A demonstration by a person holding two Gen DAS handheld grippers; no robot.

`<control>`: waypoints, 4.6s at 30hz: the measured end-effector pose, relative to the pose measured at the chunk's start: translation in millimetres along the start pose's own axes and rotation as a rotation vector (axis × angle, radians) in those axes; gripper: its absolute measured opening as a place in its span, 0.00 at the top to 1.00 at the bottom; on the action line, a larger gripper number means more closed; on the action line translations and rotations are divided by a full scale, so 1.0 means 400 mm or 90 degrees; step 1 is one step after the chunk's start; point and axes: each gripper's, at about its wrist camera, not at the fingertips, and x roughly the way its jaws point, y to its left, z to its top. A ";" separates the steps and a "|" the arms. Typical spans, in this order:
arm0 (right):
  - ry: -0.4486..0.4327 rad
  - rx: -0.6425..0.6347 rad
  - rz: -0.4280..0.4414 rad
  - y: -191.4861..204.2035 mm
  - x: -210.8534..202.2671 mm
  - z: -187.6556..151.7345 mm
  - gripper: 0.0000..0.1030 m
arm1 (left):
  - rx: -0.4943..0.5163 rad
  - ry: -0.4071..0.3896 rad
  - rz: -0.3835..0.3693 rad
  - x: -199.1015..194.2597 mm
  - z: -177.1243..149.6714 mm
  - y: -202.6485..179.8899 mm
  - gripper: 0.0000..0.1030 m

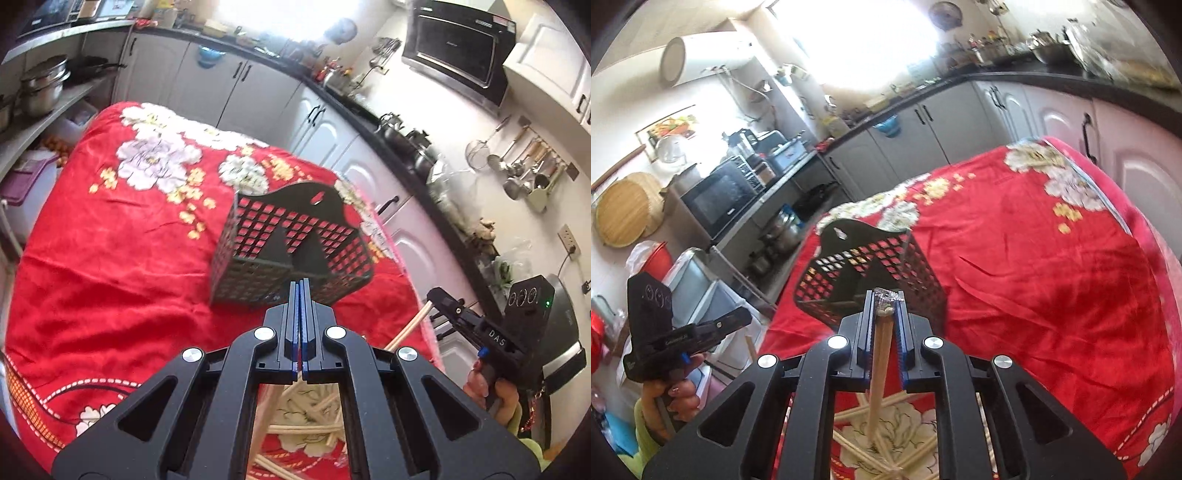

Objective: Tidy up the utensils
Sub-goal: 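Lift the left gripper's chopsticks toward the grey caddy while the right gripper carries its chopsticks there too, then lower the chopsticks into the caddy and open the left gripper while the right gripper releases its chopsticks, then move both open grippers back from the caddy to the chopstick pile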

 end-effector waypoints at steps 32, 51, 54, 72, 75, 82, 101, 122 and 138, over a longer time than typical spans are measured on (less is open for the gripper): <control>-0.167 -0.120 0.045 0.192 -0.065 0.304 0.90 | 0.075 -0.155 -0.004 -0.105 0.312 -0.193 1.00; -0.148 -0.108 -0.066 0.052 0.068 0.258 0.90 | 0.044 -0.140 0.039 0.035 0.275 -0.093 1.00; -0.144 -0.111 -0.079 0.038 0.082 0.236 0.89 | 0.046 -0.135 0.047 0.050 0.248 -0.080 1.00; -0.115 -0.095 -0.097 0.006 0.115 0.138 0.72 | 0.064 -0.159 0.085 0.037 0.157 -0.038 1.00; -0.115 -0.096 -0.102 0.004 0.108 0.124 0.67 | 0.063 -0.161 0.086 0.027 0.148 -0.036 1.00; -0.120 -0.110 -0.114 0.008 0.076 0.096 0.51 | 0.058 -0.162 0.083 0.011 0.126 -0.024 0.76; -0.129 -0.117 -0.116 0.014 -0.021 0.021 0.34 | 0.046 -0.218 0.072 -0.114 0.045 -0.019 0.10; -0.075 -0.126 -0.100 0.043 -0.019 -0.088 0.30 | -0.004 -0.188 0.091 -0.159 -0.124 0.051 0.10; -0.007 -0.117 -0.110 0.034 0.032 -0.183 0.30 | -0.049 -0.124 0.099 -0.105 -0.220 0.100 0.10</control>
